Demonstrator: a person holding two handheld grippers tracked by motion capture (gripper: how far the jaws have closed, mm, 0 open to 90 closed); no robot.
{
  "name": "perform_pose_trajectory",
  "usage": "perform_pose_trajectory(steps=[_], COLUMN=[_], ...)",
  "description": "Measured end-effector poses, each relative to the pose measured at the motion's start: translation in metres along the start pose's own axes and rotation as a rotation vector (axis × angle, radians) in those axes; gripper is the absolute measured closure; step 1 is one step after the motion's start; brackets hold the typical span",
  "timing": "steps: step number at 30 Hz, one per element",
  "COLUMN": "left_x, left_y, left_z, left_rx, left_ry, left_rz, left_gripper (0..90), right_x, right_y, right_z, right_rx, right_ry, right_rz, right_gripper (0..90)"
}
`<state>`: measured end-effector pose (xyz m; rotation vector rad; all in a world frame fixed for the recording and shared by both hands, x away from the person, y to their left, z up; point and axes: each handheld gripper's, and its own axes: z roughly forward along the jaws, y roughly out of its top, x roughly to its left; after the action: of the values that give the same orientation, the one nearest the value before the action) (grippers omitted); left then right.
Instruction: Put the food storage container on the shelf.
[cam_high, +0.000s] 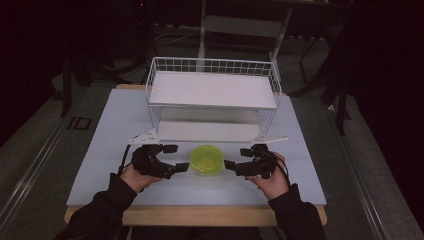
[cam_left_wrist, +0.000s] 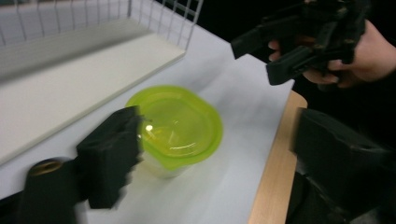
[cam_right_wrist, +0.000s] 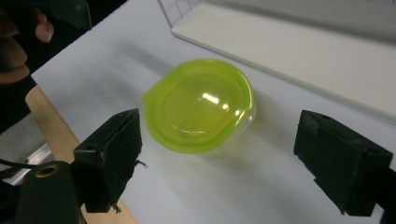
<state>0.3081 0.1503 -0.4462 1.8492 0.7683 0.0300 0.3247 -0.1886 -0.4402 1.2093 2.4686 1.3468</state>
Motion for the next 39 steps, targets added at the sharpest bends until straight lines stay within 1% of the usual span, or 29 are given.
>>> perform_pose_trajectory(steps=[1,2,3,4,5,6,8,9,10,11,12,14,15,16,17,18,20,22,25,26,27,29,31,32,34,35,37,38,39], left_x=[0.004,0.009,0.012,0.016,0.020,0.024,0.032,0.035,0.037,0.037,0.041,0.043,0.045,0.044,0.044,0.045,0.046,0.048,0.049,0.049,0.049,0.049,0.048,0.048,0.047,0.043,0.042,0.042,0.040], left_y=[-0.001,-0.001,-0.002,-0.003,-0.003,-0.004,-0.007,-0.008,-0.010,-0.010,-0.012,-0.015,-0.016,-0.017,-0.018,-0.019,-0.021,-0.022,-0.024,-0.025,-0.026,-0.028,-0.028,-0.027,-0.027,-0.028,-0.029,-0.029,-0.029], left_z=[0.003,0.006,0.010,0.013,0.016,0.019,0.024,0.027,0.030,0.030,0.033,0.037,0.040,0.042,0.044,0.046,0.049,0.052,0.057,0.059,0.061,0.063,0.063,0.063,0.064,0.064,0.063,0.062,0.061], left_rx=[0.009,0.019,0.024,0.040,0.050,0.056,0.077,0.093,0.102,0.102,0.119,0.124,0.130,0.134,0.143,0.153,0.155,0.156,0.167,0.178,0.182,0.176,0.164,0.165,0.173,0.170,0.173,0.166,0.162], left_ry=[0.008,0.007,0.004,0.019,0.030,0.036,0.036,0.034,0.029,0.029,0.025,0.022,0.015,0.016,0.024,0.023,0.031,0.024,0.023,0.014,0.011,-0.005,-0.011,-0.012,-0.010,0.011,0.019,0.022,0.041], left_rz=[-0.029,-0.066,-0.092,-0.119,-0.150,-0.183,-0.243,-0.270,-0.291,-0.291,-0.315,-0.347,-0.357,-0.361,-0.366,-0.375,-0.388,-0.410,-0.435,-0.439,-0.440,-0.452,-0.468,-0.474,-0.483,-0.489,-0.506,-0.509,-0.507], left_gripper=[20.0,21.4,21.5,23.4,27.8,30.0,30.2,30.8,32.3,32.3,32.3,35.2,36.7,38.3,38.4,41.0,41.9,46.1,48.9,52.0,52.4,57.2,67.0,69.3,72.3,72.3,75.3,76.8,79.1], right_x=[-0.002,-0.004,-0.007,-0.008,-0.010,-0.011,-0.012,-0.013,-0.014,-0.014,-0.016,-0.021,-0.023,-0.026,-0.028,-0.030,-0.032,-0.033,-0.033,-0.033,-0.033,-0.033,-0.031,-0.031,-0.029,-0.029,-0.026,-0.025,-0.022], right_y=[0.000,0.000,0.000,0.000,0.000,0.000,0.002,0.002,0.002,0.002,0.003,0.002,0.002,0.001,0.000,-0.001,-0.002,-0.003,-0.005,-0.005,-0.006,-0.008,-0.007,-0.007,-0.007,-0.007,-0.006,-0.006,-0.005], right_z=[0.003,0.005,0.008,0.011,0.014,0.017,0.024,0.027,0.030,0.030,0.033,0.038,0.039,0.041,0.042,0.044,0.047,0.050,0.055,0.057,0.059,0.061,0.062,0.063,0.064,0.064,0.062,0.061,0.060], right_rx=[-0.001,0.009,0.018,0.015,0.026,0.034,0.048,0.054,0.054,0.054,0.057,0.067,0.076,0.086,0.090,0.092,0.112,0.119,0.147,0.160,0.168,0.171,0.165,0.170,0.171,0.163,0.147,0.137,0.131], right_ry=[0.002,0.017,0.029,0.027,0.028,0.033,0.028,0.018,0.017,0.017,0.022,0.020,0.024,0.025,0.029,0.035,0.040,0.051,0.048,0.049,0.046,0.062,0.070,0.073,0.071,0.077,0.088,0.095,0.075], right_rz=[0.020,0.037,0.060,0.073,0.082,0.097,0.122,0.128,0.146,0.146,0.175,0.226,0.247,0.277,0.297,0.317,0.347,0.372,0.391,0.399,0.406,0.412,0.414,0.415,0.413,0.415,0.440,0.442,0.425], right_gripper=[19.7,24.3,25.3,27.9,33.1,33.6,34.4,37.4,38.8,38.8,39.9,43.1,43.2,44.5,45.9,47.0,49.5,52.5,56.9,58.3,59.6,62.7,67.7,70.1,71.4,73.1,77.1,78.3,79.7])
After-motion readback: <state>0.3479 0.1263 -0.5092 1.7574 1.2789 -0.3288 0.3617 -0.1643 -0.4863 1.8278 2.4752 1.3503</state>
